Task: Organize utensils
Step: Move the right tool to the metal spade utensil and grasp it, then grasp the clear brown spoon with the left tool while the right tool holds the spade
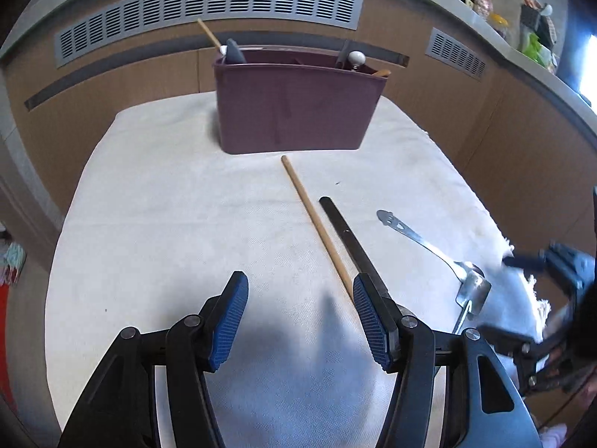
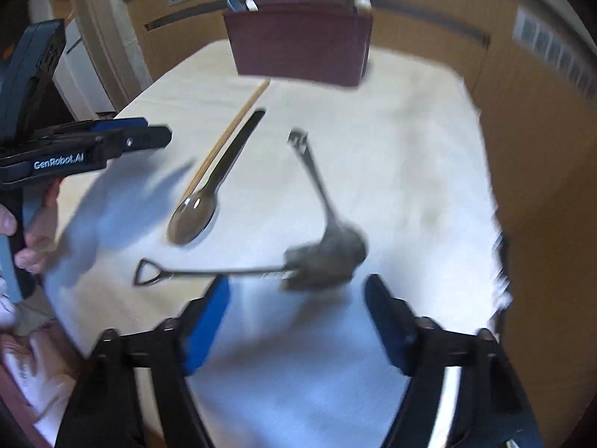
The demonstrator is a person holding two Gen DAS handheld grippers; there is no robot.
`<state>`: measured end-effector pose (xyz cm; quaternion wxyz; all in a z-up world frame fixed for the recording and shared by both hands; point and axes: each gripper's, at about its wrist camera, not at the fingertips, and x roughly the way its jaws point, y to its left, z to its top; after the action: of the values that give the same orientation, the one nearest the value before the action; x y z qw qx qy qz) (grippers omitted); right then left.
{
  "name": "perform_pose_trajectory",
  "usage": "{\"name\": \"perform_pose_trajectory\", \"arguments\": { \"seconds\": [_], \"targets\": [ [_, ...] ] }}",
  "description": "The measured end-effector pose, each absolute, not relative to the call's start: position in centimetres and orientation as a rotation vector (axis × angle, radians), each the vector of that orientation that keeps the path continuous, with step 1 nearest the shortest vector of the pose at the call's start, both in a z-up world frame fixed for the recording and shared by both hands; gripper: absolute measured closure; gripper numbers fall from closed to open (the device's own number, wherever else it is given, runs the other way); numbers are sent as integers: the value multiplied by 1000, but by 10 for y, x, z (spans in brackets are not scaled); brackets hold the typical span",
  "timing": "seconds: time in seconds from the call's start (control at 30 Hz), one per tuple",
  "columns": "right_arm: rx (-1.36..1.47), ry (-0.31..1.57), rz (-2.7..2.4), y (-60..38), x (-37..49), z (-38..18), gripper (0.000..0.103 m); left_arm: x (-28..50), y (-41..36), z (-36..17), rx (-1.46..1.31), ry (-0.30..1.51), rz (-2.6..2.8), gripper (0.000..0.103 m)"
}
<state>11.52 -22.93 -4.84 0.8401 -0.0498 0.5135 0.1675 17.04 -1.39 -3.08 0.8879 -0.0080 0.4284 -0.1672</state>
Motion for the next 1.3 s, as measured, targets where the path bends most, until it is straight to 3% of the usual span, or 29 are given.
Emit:
{"name": "perform_pose_trajectory", "arguments": {
  "seconds": [0.27, 0.47, 0.5, 0.53, 0.63, 1.03, 1.3],
  "targets": [
    [64, 1100, 291, -231, 134, -55, 47, 167, -7, -24, -61, 879, -341, 40],
    [-14, 1035, 206, -203, 155, -57, 48, 166, 1, -26, -95, 879, -339, 37],
    [-47, 1026, 195, -198, 156, -57, 54, 167, 3, -27, -101, 882, -337, 37],
    [-75, 1016, 192, -195, 156, -58, 68, 168, 4, -28, -104, 884, -336, 36],
    [-97, 1007, 218, -195, 154, -56, 84, 169, 10, -31, -116, 892, -332, 37],
    [-47, 906, 205, -247, 149, -18, 97, 158, -14, -30, -75, 946, -422, 36],
    [-13, 895, 222, -266, 139, -18, 97, 134, -62, -39, -13, 1036, -576, 36]
  ]
}}
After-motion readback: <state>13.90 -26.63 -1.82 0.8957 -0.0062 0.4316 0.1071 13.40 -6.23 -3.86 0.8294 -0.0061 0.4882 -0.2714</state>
